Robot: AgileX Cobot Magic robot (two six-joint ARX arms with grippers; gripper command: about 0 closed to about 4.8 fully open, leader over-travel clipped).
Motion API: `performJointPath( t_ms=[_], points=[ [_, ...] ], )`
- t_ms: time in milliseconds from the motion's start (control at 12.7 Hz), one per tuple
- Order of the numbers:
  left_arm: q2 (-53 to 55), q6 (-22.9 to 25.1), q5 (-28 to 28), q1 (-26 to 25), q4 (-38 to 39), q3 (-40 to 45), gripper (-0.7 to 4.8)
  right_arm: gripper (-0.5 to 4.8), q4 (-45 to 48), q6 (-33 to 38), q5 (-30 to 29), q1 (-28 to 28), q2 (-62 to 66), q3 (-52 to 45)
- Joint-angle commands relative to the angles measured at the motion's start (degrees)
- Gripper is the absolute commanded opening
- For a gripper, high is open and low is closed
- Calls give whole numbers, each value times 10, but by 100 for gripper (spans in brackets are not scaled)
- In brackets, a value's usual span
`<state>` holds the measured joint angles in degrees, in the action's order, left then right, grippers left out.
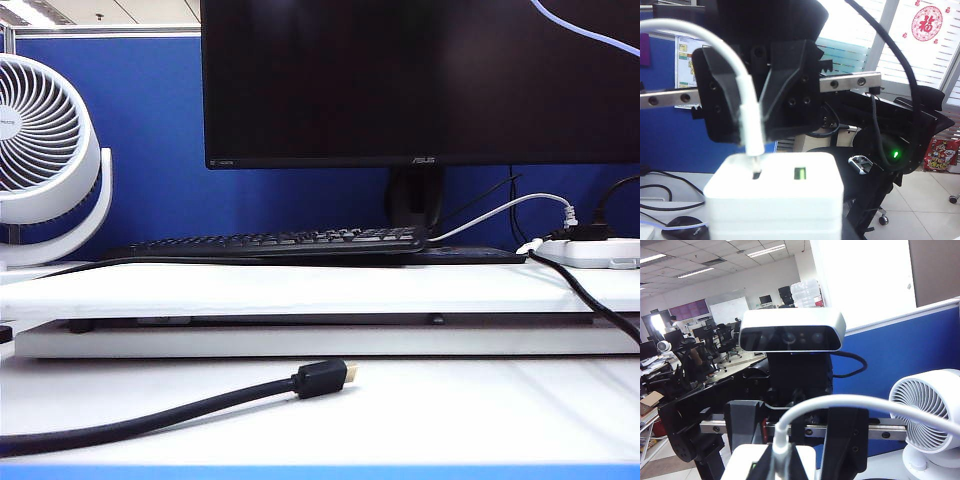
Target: Pick up the Type-C charging cable and the charging base, insert one end of the Type-C charger into the corresponding slot on the base, and finally place the plugged-in charger back on the table.
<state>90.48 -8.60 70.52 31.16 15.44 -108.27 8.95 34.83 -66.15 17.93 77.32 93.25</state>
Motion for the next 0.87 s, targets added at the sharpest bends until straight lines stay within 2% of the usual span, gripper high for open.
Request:
performJointPath(
  t_ms=[79, 394, 552, 709, 867],
  points=[
    [-5, 3, 7, 0, -10, -3, -6, -2, 3, -4, 3, 2, -1, 2],
    [-5, 11, 0, 0, -9, -3, -6, -2, 3, -4, 6, 2, -1, 2],
    [-5, -9, -24, 0, -10, -2, -6, -2, 3, -6, 4, 2, -1, 2],
    [-5, 7, -4, 6, -10, -2, -6, -2, 3, -5, 5, 2, -1, 2],
    [-5, 11, -8, 9, -10, -2, -6, -2, 3, -5, 5, 2, -1, 2]
  ],
)
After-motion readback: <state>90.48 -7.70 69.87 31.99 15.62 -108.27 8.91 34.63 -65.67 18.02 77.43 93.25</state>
